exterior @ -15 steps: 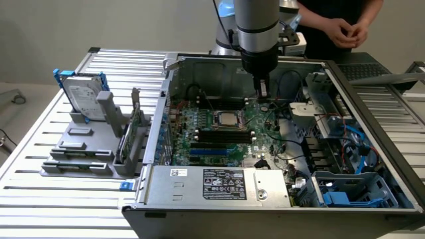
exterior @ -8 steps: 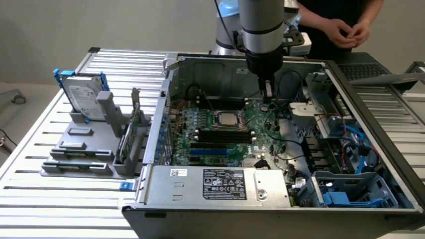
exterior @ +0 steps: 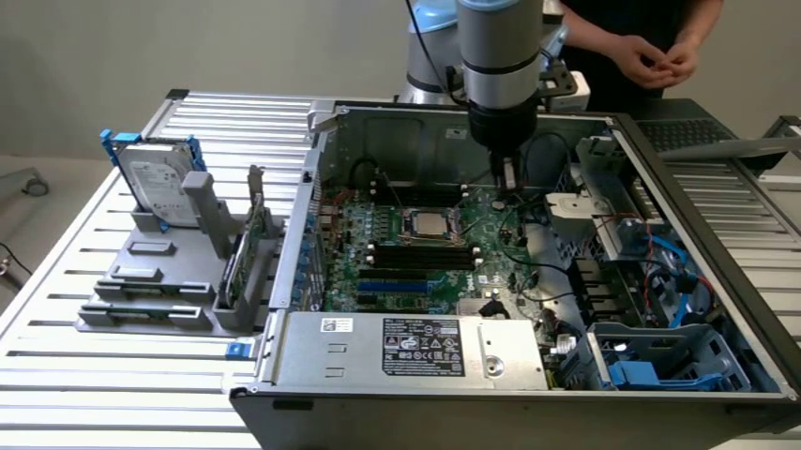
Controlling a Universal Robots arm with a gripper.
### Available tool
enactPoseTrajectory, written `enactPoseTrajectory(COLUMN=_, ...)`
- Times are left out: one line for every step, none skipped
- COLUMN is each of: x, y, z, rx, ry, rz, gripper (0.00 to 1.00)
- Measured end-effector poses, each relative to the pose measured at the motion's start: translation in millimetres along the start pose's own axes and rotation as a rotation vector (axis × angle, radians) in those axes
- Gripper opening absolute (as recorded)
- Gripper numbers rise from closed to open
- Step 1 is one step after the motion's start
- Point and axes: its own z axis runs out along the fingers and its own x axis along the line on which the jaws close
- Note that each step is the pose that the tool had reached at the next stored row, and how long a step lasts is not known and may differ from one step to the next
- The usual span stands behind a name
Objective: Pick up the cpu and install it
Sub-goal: 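Close the cpu cover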
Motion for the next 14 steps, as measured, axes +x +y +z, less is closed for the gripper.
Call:
enactPoseTrajectory(x=-0.1, y=0.1, z=0.6, rx=0.0083, ry=-0.0002, rz=0.001, gripper=0.11)
enactPoseTrajectory(x=-0.1, y=0.1, z=1.2, rx=0.0158, ry=-0.0004, rz=0.002, gripper=0.11)
enactPoseTrajectory(x=-0.2, y=0.3, z=1.8, rx=0.0232, ry=-0.0006, rz=0.003, gripper=0.11)
enactPoseTrajectory(x=-0.2, y=0.5, z=2.3, rx=0.0311, ry=-0.0009, rz=0.004, gripper=0.11)
enactPoseTrajectory(x=-0.3, y=0.8, z=2.7, rx=0.0393, ry=-0.0012, rz=0.005, gripper=0.11)
enactPoseTrajectory(x=-0.3, y=1.3, z=3.0, rx=0.0478, ry=-0.0015, rz=0.005, gripper=0.11)
enactPoseTrajectory(x=-0.3, y=1.7, z=3.1, rx=0.0556, ry=-0.0019, rz=0.006, gripper=0.11)
enactPoseTrajectory(x=-0.3, y=2.3, z=3.2, rx=0.062, ry=-0.002, rz=0.007, gripper=0.11)
enactPoseTrajectory(x=-0.3, y=2.8, z=3.4, rx=0.0665, ry=-0.0021, rz=0.008, gripper=0.11)
enactPoseTrajectory(x=-0.3, y=3.3, z=3.6, rx=0.0706, ry=-0.0022, rz=0.008, gripper=0.11)
enactPoseTrajectory(x=-0.3, y=3.8, z=3.7, rx=0.0749, ry=-0.0022, rz=0.009, gripper=0.11)
enactPoseTrajectory(x=-0.3, y=4.2, z=3.8, rx=0.0794, ry=-0.0024, rz=0.009, gripper=0.11)
enactPoseTrajectory(x=-0.3, y=4.5, z=3.9, rx=0.0843, ry=-0.0026, rz=0.01, gripper=0.11)
enactPoseTrajectory(x=-0.3, y=4.8, z=3.8, rx=0.0902, ry=-0.0026, rz=0.01, gripper=0.11)
